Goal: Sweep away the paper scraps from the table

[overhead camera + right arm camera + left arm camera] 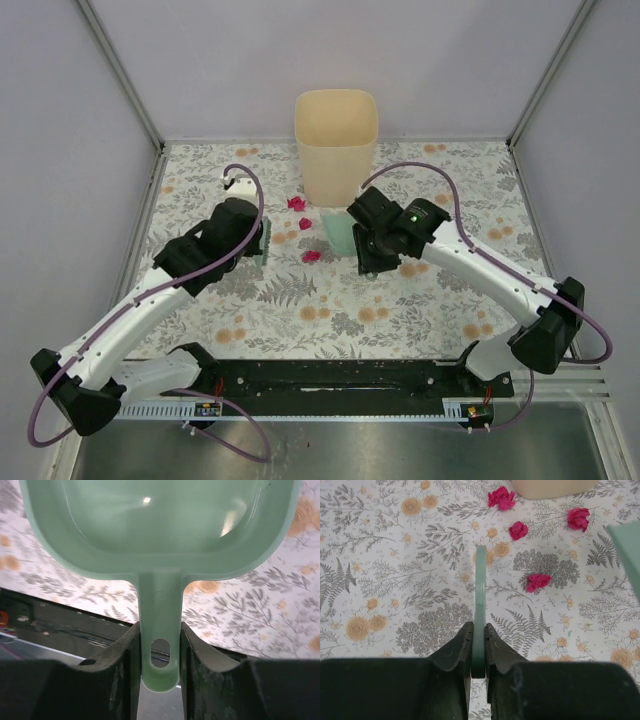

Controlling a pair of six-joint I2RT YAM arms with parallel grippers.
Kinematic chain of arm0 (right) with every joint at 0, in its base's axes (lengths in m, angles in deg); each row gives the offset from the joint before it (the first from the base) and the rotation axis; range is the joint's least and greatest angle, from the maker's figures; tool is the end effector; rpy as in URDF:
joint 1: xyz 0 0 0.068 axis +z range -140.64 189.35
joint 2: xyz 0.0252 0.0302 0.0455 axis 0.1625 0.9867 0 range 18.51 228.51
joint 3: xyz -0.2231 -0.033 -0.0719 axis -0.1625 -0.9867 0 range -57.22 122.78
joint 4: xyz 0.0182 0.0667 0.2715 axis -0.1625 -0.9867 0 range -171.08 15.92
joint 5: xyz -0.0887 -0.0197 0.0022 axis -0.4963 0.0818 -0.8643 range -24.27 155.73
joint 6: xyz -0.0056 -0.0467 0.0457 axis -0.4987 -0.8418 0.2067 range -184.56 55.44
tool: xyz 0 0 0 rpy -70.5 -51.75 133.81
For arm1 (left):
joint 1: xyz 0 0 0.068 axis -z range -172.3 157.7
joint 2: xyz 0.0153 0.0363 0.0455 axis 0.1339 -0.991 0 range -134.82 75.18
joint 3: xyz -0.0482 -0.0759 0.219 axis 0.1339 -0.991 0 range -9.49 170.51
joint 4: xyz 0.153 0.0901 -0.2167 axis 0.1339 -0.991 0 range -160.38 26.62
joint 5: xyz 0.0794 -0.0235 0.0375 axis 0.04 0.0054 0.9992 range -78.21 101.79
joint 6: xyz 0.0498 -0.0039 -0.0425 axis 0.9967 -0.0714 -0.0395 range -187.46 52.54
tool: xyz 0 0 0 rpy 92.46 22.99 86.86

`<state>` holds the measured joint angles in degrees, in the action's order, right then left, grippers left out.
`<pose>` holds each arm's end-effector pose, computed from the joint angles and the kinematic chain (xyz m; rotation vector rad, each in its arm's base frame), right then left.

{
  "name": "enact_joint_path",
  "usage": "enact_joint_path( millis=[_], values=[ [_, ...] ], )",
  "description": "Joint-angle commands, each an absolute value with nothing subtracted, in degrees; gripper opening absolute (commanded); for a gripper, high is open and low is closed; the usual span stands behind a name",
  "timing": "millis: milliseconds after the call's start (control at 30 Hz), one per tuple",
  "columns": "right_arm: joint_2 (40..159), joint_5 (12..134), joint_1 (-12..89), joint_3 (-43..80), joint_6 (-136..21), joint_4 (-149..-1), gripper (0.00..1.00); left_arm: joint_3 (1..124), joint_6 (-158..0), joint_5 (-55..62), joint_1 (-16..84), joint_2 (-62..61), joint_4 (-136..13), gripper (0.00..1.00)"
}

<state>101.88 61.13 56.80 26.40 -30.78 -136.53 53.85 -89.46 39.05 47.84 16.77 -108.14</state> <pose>0.2173 0.2306 0.2887 -0.2947 2.6845 0.3527 0.2080 -0.1445 0.3122 0.0987 2.1752 -0.0732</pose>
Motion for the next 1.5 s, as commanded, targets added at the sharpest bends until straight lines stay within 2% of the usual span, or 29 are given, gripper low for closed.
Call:
enact_joint_path(
  millis=[0,200,500,933,1467],
  values=[
    [105.77,53.60,61.64,24.61,-31.69,-143.16,0.00,57.31,-82.42,33.60,45.50,14.46,-101.01,0.00],
    [108.95,57.11,65.87,19.00,-32.74,-140.10,0.00,62.40,-77.58,25.16,40.93,7.61,-100.21,0.00],
    [111.41,60.10,67.36,15.38,-34.50,-135.34,0.00,68.03,-73.97,18.74,39.95,-0.66,-100.12,0.00],
    [115.71,61.16,67.54,14.50,-38.28,-128.84,0.00,74.01,-71.77,16.36,39.95,-15.25,-101.18,0.00],
    [117.56,58.70,67.54,14.59,-40.13,-126.81,0.00,75.68,-70.19,5.47,41.09,-16.31,-107.06,0.00]
  ],
)
